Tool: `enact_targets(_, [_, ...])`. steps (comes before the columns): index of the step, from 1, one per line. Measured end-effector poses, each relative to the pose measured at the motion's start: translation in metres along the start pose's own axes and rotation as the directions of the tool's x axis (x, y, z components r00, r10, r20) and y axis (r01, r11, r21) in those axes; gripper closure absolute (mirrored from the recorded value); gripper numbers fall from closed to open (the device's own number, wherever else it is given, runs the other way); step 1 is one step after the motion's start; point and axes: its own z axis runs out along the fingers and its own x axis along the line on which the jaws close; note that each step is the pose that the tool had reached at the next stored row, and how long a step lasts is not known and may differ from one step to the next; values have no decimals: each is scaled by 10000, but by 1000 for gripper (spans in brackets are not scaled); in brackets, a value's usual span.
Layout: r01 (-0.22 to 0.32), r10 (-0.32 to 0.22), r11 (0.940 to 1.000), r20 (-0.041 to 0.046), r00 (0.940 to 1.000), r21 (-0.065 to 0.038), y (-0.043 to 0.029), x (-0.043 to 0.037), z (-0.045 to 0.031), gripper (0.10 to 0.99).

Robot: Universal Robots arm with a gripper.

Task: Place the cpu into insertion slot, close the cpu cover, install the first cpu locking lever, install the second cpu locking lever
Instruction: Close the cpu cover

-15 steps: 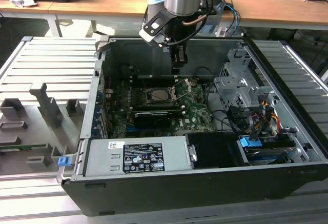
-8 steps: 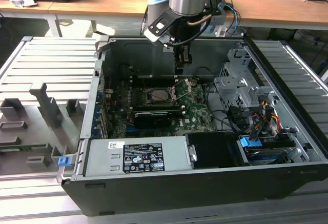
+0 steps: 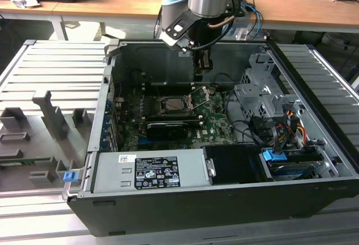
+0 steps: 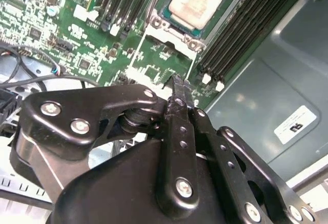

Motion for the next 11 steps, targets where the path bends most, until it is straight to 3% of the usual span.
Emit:
enact_targets(4, [2, -2, 10000, 2, 10000, 1, 28, -4, 58, 980])
enact_targets(11, [1, -1, 10000, 4, 10000, 16, 27, -5, 78, 980])
